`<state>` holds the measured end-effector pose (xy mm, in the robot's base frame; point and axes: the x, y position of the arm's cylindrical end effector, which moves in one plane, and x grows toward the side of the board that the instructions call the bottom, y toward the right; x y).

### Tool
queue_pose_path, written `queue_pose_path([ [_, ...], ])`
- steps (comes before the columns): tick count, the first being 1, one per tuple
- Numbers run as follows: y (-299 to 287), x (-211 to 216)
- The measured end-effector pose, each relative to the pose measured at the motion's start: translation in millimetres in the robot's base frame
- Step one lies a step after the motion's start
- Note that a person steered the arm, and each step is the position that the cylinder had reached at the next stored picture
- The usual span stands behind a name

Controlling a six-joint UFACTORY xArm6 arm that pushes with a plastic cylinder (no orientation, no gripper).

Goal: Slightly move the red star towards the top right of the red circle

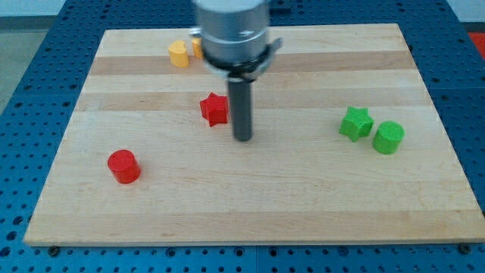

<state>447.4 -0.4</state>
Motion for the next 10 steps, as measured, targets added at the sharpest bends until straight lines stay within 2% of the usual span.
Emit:
queue_pose_path([
  [1,-37,-30],
  [2,-94,-25],
  [3,-54,-55],
  [4,-101,-64],
  [6,-176,-26],
  [7,-170,-34],
  [8,-128,-59],
  [9,-136,-82],
  [10,-188,-90],
])
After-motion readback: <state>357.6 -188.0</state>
